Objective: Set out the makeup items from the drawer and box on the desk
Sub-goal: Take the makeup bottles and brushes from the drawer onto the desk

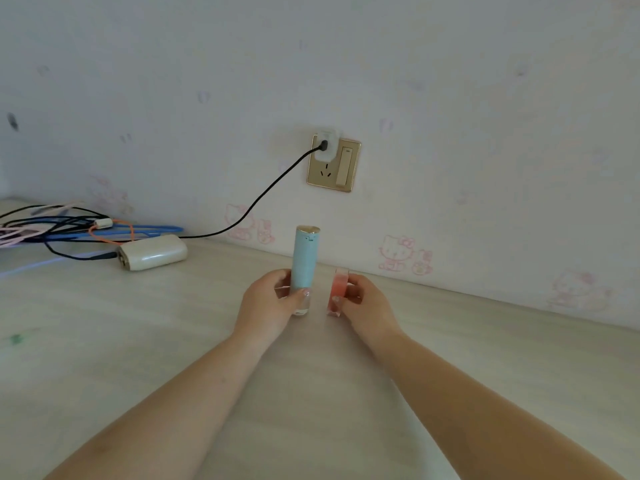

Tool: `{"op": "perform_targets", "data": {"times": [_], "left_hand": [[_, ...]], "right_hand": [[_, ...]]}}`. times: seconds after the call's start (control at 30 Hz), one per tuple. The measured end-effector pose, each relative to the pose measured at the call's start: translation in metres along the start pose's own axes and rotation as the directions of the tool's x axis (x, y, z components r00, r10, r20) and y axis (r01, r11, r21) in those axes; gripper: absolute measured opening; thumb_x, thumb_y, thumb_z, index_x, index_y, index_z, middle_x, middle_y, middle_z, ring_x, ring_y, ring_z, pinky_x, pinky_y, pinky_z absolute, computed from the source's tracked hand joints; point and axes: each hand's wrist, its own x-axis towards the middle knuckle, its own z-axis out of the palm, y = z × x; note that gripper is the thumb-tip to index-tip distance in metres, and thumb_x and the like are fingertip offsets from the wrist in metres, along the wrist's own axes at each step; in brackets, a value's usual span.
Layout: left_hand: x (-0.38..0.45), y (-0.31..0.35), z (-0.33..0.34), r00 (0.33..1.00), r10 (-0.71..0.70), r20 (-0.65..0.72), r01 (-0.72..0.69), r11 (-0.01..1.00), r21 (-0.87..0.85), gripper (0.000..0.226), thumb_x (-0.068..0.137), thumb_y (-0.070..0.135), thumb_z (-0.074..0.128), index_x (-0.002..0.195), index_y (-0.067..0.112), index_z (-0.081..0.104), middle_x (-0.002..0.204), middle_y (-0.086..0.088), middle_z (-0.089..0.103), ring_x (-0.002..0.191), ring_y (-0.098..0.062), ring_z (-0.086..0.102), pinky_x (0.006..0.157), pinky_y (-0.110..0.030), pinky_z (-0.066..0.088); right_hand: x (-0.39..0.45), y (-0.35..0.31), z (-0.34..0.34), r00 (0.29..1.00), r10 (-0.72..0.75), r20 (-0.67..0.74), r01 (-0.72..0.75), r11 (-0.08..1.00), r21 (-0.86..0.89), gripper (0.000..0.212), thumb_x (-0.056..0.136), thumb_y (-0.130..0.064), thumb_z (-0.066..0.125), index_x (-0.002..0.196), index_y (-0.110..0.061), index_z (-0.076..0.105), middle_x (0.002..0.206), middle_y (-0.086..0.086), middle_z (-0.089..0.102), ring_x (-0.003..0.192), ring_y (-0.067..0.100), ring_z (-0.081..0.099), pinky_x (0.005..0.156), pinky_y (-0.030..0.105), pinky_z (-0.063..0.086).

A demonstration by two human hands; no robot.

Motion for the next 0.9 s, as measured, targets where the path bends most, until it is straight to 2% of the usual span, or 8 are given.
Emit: {"op": "perform_targets", "data": {"times": [0.13, 0.33, 0.47, 0.6, 0.67, 0.77, 0.83, 0.9], "left_hand": [[0.007, -0.004, 0.006, 1.0, 0.02, -0.005, -0.02, 1.0, 0.009, 0.027, 0.078, 0.015, 0.073, 0.103, 0.02, 0.067, 0.099, 0.004, 0.071, 0.089, -0.008, 0.067, 0.069, -0.012, 0.043], [0.013, -0.008, 0.007, 0.997, 0.051, -0.057, -0.046, 0.995, 0.09, 0.029, 0.08, 0.017, 0.07, 0.108, 0.018, 0.068, 0.1, 0.005, 0.071, 0.091, -0.008, 0.066, 0.071, -0.011, 0.042], [0.012, -0.007, 0.008, 0.996, 0.065, -0.066, -0.056, 0.99, 0.13, 0.028, 0.082, 0.018, 0.068, 0.11, 0.02, 0.067, 0.102, 0.006, 0.071, 0.095, -0.009, 0.065, 0.082, -0.022, 0.046], [0.013, -0.009, 0.008, 0.998, 0.045, -0.053, -0.038, 0.991, 0.126, 0.035, 0.082, 0.02, 0.068, 0.116, 0.021, 0.065, 0.107, 0.006, 0.071, 0.102, -0.011, 0.065, 0.09, -0.028, 0.049], [0.013, -0.008, 0.007, 0.998, -0.002, -0.055, 0.006, 0.997, 0.082, 0.055, 0.079, 0.021, 0.071, 0.131, 0.02, 0.054, 0.115, 0.005, 0.068, 0.11, -0.011, 0.061, 0.096, -0.026, 0.044], [0.011, -0.007, 0.007, 0.995, -0.055, -0.08, 0.054, 0.999, -0.007, 0.078, 0.076, 0.022, 0.075, 0.143, 0.019, 0.035, 0.123, 0.008, 0.061, 0.119, -0.005, 0.052, 0.098, -0.021, 0.034], [0.01, -0.005, 0.008, 0.991, -0.065, -0.12, 0.059, 0.997, -0.051, 0.08, 0.075, 0.023, 0.076, 0.143, 0.021, 0.034, 0.12, 0.009, 0.058, 0.115, -0.003, 0.05, 0.097, -0.022, 0.033], [0.009, -0.003, 0.006, 0.98, -0.038, -0.197, 0.023, 0.997, -0.08, 0.074, 0.073, 0.021, 0.078, 0.136, 0.022, 0.04, 0.118, 0.005, 0.056, 0.111, -0.006, 0.052, 0.097, -0.027, 0.04]], "right_hand": [[0.016, 0.006, 0.002, 0.998, -0.032, -0.057, 0.032, 0.999, -0.002, 0.033, 0.088, -0.008, 0.057, 0.118, -0.022, 0.056, 0.094, -0.013, 0.064, 0.078, -0.009, 0.058, 0.067, 0.006, 0.041], [0.018, 0.01, 0.005, 0.996, -0.053, -0.066, 0.052, 0.998, -0.023, 0.038, 0.087, -0.005, 0.057, 0.122, -0.019, 0.056, 0.098, -0.01, 0.064, 0.089, 0.004, 0.062, 0.083, 0.015, 0.043], [0.018, 0.011, 0.005, 0.996, -0.061, -0.065, 0.059, 0.998, -0.036, 0.038, 0.087, -0.006, 0.057, 0.122, -0.022, 0.055, 0.09, -0.017, 0.061, 0.071, -0.017, 0.055, 0.067, 0.001, 0.04], [0.017, 0.013, 0.004, 0.996, -0.06, -0.065, 0.059, 0.998, -0.018, 0.038, 0.087, -0.005, 0.057, 0.122, -0.021, 0.055, 0.087, -0.018, 0.061, 0.06, -0.023, 0.055, 0.059, -0.005, 0.038], [0.016, 0.012, 0.004, 0.996, -0.052, -0.068, 0.052, 0.999, -0.002, 0.041, 0.086, -0.006, 0.058, 0.124, -0.022, 0.053, 0.096, -0.015, 0.065, 0.07, -0.018, 0.059, 0.065, -0.004, 0.039], [0.015, 0.013, 0.001, 0.994, -0.022, -0.103, 0.027, 0.999, 0.045, 0.06, 0.085, -0.019, 0.065, 0.139, -0.024, 0.039, 0.119, -0.009, 0.054, 0.115, 0.001, 0.052, 0.097, 0.015, 0.036], [0.013, 0.014, -0.001, 0.986, 0.017, -0.168, 0.008, 0.989, 0.149, 0.067, 0.084, -0.025, 0.067, 0.142, -0.025, 0.034, 0.119, -0.009, 0.049, 0.123, 0.006, 0.047, 0.106, 0.028, 0.036], [0.009, 0.014, -0.004, 0.974, 0.065, -0.215, -0.008, 0.966, 0.257, 0.066, 0.084, -0.026, 0.067, 0.141, -0.026, 0.034, 0.118, -0.007, 0.051, 0.122, 0.01, 0.049, 0.105, 0.038, 0.042]]}}
